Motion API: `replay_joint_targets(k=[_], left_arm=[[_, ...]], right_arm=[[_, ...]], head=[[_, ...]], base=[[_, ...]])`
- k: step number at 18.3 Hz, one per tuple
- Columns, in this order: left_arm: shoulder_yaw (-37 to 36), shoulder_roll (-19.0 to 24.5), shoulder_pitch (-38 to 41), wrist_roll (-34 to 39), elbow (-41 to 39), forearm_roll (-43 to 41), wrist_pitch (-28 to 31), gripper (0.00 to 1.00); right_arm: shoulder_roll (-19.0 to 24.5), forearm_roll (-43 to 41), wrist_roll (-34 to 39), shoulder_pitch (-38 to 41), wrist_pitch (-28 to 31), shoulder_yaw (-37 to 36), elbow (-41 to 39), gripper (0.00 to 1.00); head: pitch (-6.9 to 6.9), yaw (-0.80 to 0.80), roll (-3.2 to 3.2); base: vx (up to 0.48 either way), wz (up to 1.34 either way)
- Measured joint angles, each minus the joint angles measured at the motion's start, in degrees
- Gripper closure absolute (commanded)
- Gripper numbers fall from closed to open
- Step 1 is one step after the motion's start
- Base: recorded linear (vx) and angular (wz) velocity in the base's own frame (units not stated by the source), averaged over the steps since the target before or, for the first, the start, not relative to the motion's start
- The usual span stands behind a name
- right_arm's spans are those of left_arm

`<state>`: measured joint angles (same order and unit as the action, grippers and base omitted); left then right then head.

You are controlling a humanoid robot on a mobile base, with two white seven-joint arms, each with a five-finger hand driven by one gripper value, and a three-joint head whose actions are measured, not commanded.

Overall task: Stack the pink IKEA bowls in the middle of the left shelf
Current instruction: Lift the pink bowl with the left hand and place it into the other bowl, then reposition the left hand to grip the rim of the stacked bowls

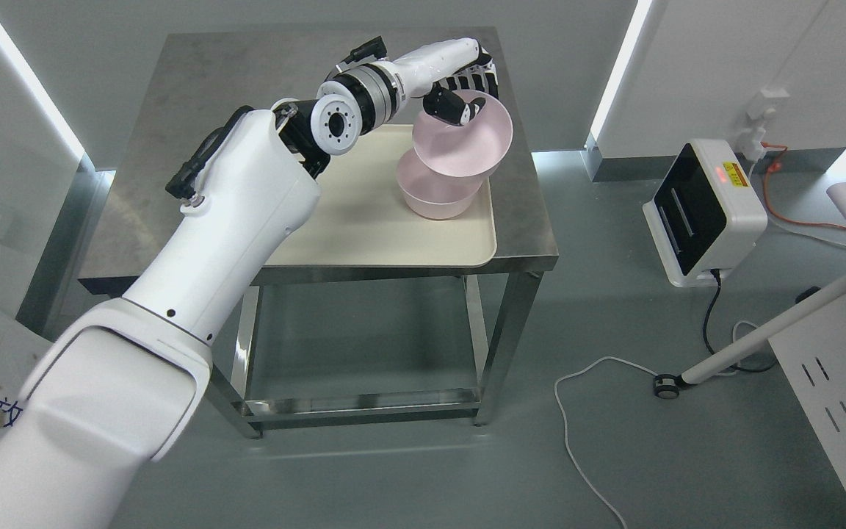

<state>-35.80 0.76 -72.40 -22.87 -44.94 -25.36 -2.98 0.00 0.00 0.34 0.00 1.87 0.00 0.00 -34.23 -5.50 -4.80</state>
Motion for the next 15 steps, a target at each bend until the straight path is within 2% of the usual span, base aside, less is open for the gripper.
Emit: replay_joint_targets(k=[1, 3, 6, 8, 10, 12, 15], left_arm=[[-0.2, -0.1, -0.2, 0.1, 0.6, 0.0, -0.1, 0.62], [-0.5, -0.2, -0.4, 0.1, 1.5, -0.1, -0.3, 0.47], [-0.7, -0.3, -0.6, 0.1, 2.6, -0.2, -0.5, 0.40], [-0.4, -0.4, -0.7, 0.1, 3.1, -0.3, -0.6, 0.32], [0.9, -0.5, -0.7, -0.5, 3.0, -0.2, -0.7, 0.31], [3.7, -0.5, -0.1, -4.2, 1.5, -0.1, -0.8, 0.32], [9.0, -0.6, 2.3, -15.5, -2.8, 0.0, -0.9, 0.31]], right_arm=[[0.0, 0.0, 0.0, 0.0, 0.0, 0.0, 0.0, 0.00], [0.0, 0.0, 0.0, 0.0, 0.1, 0.0, 0.0, 0.00], [0.0, 0.0, 0.0, 0.0, 0.1, 0.0, 0.0, 0.00], [0.0, 3.4, 0.0, 0.0, 0.1, 0.0, 0.0, 0.00], [0.0, 2.4, 0.0, 0.0, 0.1, 0.0, 0.0, 0.00], [0.0, 1.6, 0.0, 0.0, 0.1, 0.0, 0.0, 0.00], [0.0, 0.9, 0.0, 0.0, 0.1, 0.0, 0.0, 0.00]], head=[[0.00, 0.00, 0.00], [0.00, 0.00, 0.00], [0.00, 0.00, 0.00], [0.00, 0.00, 0.00], [0.00, 0.00, 0.00], [0.00, 0.00, 0.00], [0.00, 0.00, 0.00]], base=[[0.000, 0.00], [0.000, 0.00], [0.000, 0.00], [0.000, 0.00], [0.000, 0.00], [0.000, 0.00], [0.000, 0.00]])
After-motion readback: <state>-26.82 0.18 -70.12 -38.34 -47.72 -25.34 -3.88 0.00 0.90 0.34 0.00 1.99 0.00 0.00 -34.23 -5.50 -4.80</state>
